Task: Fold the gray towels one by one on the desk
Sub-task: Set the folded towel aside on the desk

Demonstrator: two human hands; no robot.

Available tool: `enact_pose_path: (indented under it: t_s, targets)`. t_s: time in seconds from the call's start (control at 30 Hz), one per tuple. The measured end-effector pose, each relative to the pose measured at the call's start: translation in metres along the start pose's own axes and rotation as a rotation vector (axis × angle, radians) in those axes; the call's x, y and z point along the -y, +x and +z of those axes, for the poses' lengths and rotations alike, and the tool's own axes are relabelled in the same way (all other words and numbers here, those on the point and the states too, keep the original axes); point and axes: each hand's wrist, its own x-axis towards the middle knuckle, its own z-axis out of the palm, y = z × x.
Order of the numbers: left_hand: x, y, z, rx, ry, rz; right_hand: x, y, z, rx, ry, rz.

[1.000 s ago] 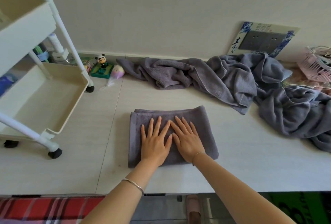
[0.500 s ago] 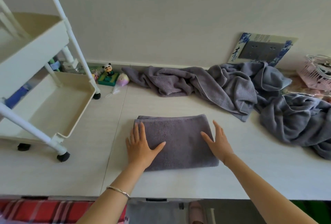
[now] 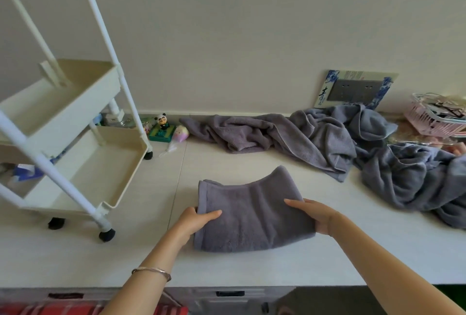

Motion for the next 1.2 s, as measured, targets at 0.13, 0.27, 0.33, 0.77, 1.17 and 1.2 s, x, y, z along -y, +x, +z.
enact_pose_path:
  t_s: [0.13, 0.27, 0.33, 0.77, 1.17, 1.2]
  targets:
    - [-0.027, -0.03, -0.015, 0.03, -0.095, 0.117, 0.03, -0.033, 0.005, 0.065, 0.027, -0.08]
    - [-0.084, -0.069, -0.042, 0.024, -0.118, 0.284, 0.095, -0.076, 0.01, 0.0, 0.037, -0.224]
    - [-0.118, -0.092, -0.059, -0.008, -0.158, 0.369, 0.133, -0.096, 0.012, -0.003, 0.057, -0.311]
    - [-0.266, -0.232, -0.149, -0.485, -0.271, 0.75, 0.378, -0.164, 0.06, 0.191, -0.156, -0.771]
    - [-0.315, -0.307, -0.259, -0.982, -0.176, 0.754, 0.56, -0.188, 0.196, 0.468, -0.304, -1.086]
    - [-0.316, -0.31, -0.27, -1.004, -0.195, 0.739, 0.57, -0.188, 0.211, 0.49, -0.308, -1.096]
